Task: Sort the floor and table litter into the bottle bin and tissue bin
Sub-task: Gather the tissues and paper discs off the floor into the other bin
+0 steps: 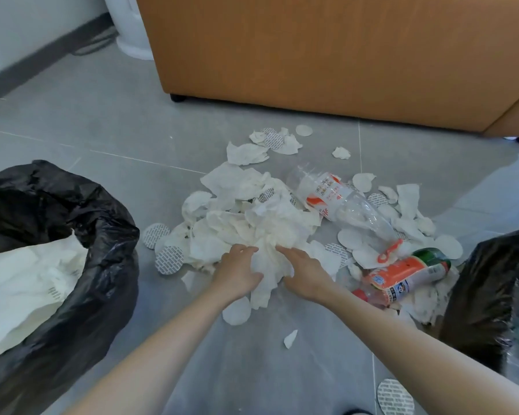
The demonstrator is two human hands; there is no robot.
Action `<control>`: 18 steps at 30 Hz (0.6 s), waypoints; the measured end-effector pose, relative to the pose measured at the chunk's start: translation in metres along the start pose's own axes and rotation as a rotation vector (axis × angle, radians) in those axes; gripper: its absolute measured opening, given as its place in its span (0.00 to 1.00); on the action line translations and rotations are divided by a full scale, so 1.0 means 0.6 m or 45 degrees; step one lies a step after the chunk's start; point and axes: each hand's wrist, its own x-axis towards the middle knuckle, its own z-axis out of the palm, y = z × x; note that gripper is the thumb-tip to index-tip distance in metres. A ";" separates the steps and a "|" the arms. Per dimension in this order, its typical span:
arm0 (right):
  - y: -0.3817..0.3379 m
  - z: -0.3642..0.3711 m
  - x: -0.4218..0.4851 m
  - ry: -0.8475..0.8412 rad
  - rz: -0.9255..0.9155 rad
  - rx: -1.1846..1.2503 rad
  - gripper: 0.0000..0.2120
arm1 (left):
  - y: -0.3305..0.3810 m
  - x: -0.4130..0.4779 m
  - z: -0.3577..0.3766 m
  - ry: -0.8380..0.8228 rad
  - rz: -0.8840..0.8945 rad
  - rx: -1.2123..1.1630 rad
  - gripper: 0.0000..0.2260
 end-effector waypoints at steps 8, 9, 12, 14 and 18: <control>0.022 0.033 -0.015 0.166 -0.008 -0.160 0.21 | 0.007 0.010 0.070 0.248 -0.039 0.048 0.19; 0.024 0.034 -0.017 0.183 -0.009 -0.167 0.20 | 0.006 0.009 0.075 0.292 -0.035 0.067 0.17; 0.030 0.036 -0.025 0.226 -0.035 -0.264 0.19 | 0.003 0.006 0.086 0.374 -0.003 0.094 0.14; 0.031 0.036 -0.030 0.244 -0.061 -0.375 0.19 | -0.003 0.004 0.087 0.376 0.039 0.093 0.13; 0.013 0.020 -0.033 0.410 -0.102 -0.430 0.15 | -0.011 0.000 0.077 0.381 0.091 0.054 0.14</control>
